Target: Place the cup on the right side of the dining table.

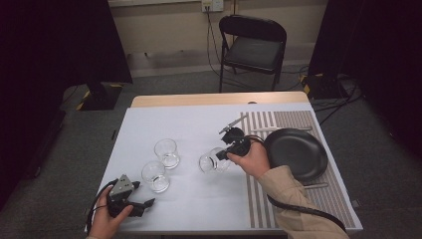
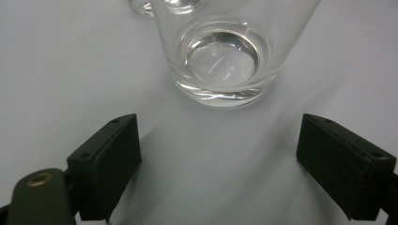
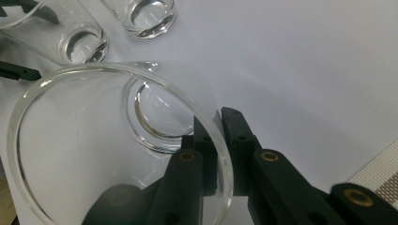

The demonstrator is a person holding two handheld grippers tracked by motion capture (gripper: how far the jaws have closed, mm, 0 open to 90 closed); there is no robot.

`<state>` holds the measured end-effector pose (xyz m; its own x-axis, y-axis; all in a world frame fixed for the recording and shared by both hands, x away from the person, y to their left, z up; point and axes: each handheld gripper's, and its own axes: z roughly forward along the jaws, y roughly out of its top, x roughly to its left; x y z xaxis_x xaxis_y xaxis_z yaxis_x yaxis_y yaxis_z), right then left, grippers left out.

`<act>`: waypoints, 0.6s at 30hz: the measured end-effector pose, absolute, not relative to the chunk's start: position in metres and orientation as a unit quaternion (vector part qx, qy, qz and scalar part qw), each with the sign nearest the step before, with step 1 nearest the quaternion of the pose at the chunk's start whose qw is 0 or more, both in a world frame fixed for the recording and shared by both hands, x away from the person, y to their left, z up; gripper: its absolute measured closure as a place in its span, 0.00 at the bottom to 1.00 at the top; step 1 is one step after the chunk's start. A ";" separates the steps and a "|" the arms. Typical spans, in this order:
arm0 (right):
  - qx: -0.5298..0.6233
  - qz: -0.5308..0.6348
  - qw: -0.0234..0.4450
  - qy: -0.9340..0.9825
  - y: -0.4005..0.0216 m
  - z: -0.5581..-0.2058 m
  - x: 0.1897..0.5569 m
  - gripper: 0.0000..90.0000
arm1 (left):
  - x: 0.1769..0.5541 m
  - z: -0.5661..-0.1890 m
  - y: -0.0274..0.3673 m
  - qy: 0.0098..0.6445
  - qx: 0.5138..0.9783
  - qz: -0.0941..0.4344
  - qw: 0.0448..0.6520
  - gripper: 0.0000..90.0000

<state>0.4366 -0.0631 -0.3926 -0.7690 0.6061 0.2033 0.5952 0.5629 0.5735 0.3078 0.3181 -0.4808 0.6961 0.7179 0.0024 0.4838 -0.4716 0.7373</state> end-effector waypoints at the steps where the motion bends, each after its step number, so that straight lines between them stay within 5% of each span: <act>1: 0.340 0.321 0.008 0.884 -0.063 -0.393 0.437 0.95 | 0.308 -0.481 0.318 0.356 0.843 0.158 0.370 0.15; 18: 0.361 0.321 0.020 0.875 -0.080 -0.391 0.443 0.95 | 0.308 -0.481 0.318 0.356 0.843 0.158 0.370 0.15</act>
<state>0.4426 -0.0796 -0.3913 -0.7390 0.6440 0.1977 0.6189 0.5331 0.5768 0.3078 0.3181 -0.4808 0.6962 0.7179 0.0030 0.4834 -0.4719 0.7373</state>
